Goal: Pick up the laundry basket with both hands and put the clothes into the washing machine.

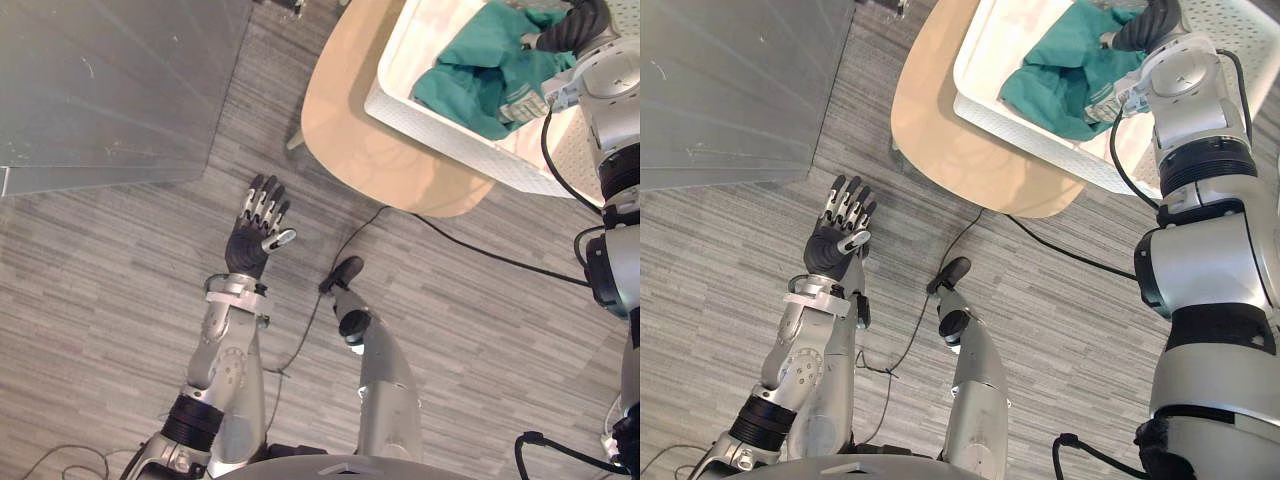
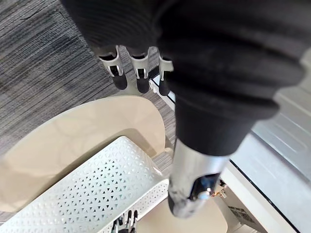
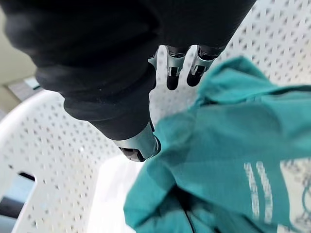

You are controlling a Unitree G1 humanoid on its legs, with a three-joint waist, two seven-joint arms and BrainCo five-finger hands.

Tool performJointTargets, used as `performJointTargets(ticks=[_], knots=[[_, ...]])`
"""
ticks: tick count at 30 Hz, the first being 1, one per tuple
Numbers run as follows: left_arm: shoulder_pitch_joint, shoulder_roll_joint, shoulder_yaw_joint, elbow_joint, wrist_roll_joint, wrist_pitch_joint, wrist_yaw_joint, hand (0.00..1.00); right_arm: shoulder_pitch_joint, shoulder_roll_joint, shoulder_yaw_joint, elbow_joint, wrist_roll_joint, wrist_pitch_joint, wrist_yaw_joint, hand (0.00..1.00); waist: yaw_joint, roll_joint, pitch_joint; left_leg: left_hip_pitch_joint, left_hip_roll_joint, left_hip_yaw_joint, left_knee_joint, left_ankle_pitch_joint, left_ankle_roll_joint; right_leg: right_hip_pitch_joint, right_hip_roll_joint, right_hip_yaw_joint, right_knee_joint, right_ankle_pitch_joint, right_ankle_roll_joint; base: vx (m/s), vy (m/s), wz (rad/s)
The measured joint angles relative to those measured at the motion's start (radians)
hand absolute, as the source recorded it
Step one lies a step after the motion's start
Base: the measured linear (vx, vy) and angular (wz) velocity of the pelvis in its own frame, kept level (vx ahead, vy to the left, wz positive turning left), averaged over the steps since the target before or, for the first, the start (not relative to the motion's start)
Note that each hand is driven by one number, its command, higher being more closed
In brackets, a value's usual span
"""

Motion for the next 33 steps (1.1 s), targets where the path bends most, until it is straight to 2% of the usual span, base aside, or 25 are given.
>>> performJointTargets(ticks=[2, 6, 11, 16, 23, 24, 33], knots=[[-0.001, -0.016, 0.0, 0.0, -0.023, 0.003, -0.019, 0.0, 0.013, 0.0, 0.005, -0.003, 0.001, 0.001, 0.022, 0.0, 0.0, 0.0, 0.0, -0.012, 0.001, -0.005, 0.011, -0.005, -0.002, -0.002, -0.001, -0.005, 0.002, -0.004, 0.0, 0.03, -0.033, 0.06], [-0.006, -0.043, 0.003, 0.003, -0.068, 0.004, -0.034, 0.0, 0.019, -0.015, 0.004, -0.026, 0.002, 0.018, 0.055, 0.0, -0.004, -0.003, 0.002, -0.094, 0.016, -0.008, 0.105, -0.055, 0.003, -0.042, 0.004, -0.008, 0.003, -0.006, -0.001, -0.01, -0.056, -0.07], [-0.026, -0.058, 0.029, 0.026, -0.188, 0.012, -0.058, 0.0, 0.04, -0.014, 0.004, -0.032, 0.004, 0.019, 0.061, 0.0, 0.004, -0.02, 0.013, -0.152, 0.059, -0.004, 0.184, -0.098, 0.001, -0.051, 0.057, 0.003, -0.071, 0.024, -0.008, -0.04, -0.047, -0.24], [-0.019, -0.077, 0.105, 0.054, -0.289, 0.012, -0.062, 0.0, -0.031, -0.026, -0.017, -0.029, -0.033, 0.012, 0.054, 0.0, 0.003, -0.03, 0.025, -0.181, 0.075, 0.028, 0.167, -0.094, 0.0, -0.094, 0.08, 0.026, -0.115, 0.051, -0.006, -0.03, 0.014, -0.23], [-0.019, -0.097, 0.137, 0.086, -0.313, 0.012, -0.06, 0.0, -0.067, -0.032, -0.066, -0.038, -0.076, -0.007, 0.029, 0.0, 0.002, -0.028, 0.026, -0.184, 0.076, 0.055, 0.102, -0.06, -0.005, -0.136, 0.088, 0.043, -0.123, 0.06, -0.007, -0.03, 0.035, -0.09], [-0.019, -0.097, 0.137, 0.086, -0.313, 0.012, -0.06, 0.0, -0.068, -0.027, -0.067, -0.039, -0.069, -0.01, 0.021, 1.0, -0.001, -0.028, 0.026, -0.183, 0.076, 0.056, 0.098, -0.058, -0.006, -0.137, 0.088, 0.043, -0.123, 0.06, -0.007, -0.04, 0.02, -0.01], [-0.023, -0.097, 0.124, 0.078, -0.321, 0.011, -0.058, 0.0, -0.045, 0.061, -0.083, -0.037, 0.222, -0.027, -0.029, 1.0, 0.0, -0.026, 0.025, -0.143, 0.073, 0.078, 0.075, -0.056, -0.013, -0.135, 0.08, 0.065, -0.094, 0.047, -0.014, -0.06, 0.009, -0.03]])
